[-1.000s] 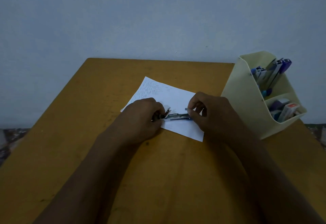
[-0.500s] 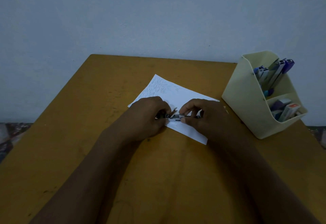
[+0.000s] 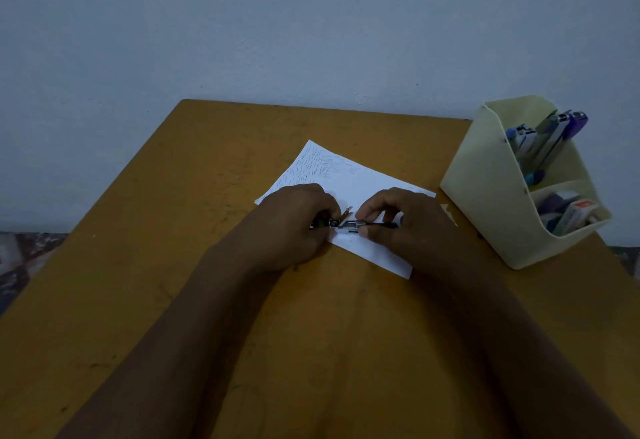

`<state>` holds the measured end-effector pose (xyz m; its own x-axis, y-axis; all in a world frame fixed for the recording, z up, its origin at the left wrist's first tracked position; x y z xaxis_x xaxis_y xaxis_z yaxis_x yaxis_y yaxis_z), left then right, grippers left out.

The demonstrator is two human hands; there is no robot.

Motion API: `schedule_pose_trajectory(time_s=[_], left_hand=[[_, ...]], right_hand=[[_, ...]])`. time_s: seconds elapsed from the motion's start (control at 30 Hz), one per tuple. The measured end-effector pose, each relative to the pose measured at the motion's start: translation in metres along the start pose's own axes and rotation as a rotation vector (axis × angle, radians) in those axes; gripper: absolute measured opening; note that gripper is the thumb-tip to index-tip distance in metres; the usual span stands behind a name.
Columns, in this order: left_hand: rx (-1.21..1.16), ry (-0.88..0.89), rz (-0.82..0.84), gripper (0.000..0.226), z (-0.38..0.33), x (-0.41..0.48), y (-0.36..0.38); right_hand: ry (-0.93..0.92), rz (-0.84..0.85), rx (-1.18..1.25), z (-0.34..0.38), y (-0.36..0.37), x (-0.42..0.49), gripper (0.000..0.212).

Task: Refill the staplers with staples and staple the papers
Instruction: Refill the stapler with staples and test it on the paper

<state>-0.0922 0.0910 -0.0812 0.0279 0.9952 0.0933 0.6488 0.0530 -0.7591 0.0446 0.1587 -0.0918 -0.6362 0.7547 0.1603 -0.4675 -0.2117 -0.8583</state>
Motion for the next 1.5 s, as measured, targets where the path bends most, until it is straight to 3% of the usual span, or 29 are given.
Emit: schedule_pose_trajectory(time_s=[0.33, 0.83, 1.2, 1.4, 1.5], left_hand=[[-0.012, -0.004, 0.008, 0.024, -0.001, -0.001, 0.000], [-0.029, -0.029, 0.010, 0.025, 0.001, -0.002, -0.002], [-0.093, -0.011, -0.036, 0.026, 0.006, -0.003, -0.004], [-0.144, 0.123, -0.148, 0.006, 0.000, -0.003, -0.007], [-0.109, 0.168, -0.152, 0.012, -0.004, -0.003, 0.000]], right_hand=[[-0.019, 0.005, -0.013, -0.001, 0.000, -0.001, 0.019], [-0.206, -0.024, -0.206, 0.000, -0.007, -0.004, 0.016], [-0.108, -0.001, -0.251, -0.017, -0.017, -0.008, 0.024], [-0.093, 0.012, -0.273, -0.015, -0.015, -0.008, 0.008], [-0.089, 0.012, -0.273, -0.015, -0.014, -0.008, 0.008]])
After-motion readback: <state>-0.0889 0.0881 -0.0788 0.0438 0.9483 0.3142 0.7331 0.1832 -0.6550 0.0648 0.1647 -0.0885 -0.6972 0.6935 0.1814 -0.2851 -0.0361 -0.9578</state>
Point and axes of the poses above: each hand's wrist, its own x-axis towards the middle knuckle, its own y-axis out of the palm, z = x × y, the point moved 6 cm from there along x, towards the middle knuckle, and after that the axes turned 15 degrees about -x, right-handed, at the moved point
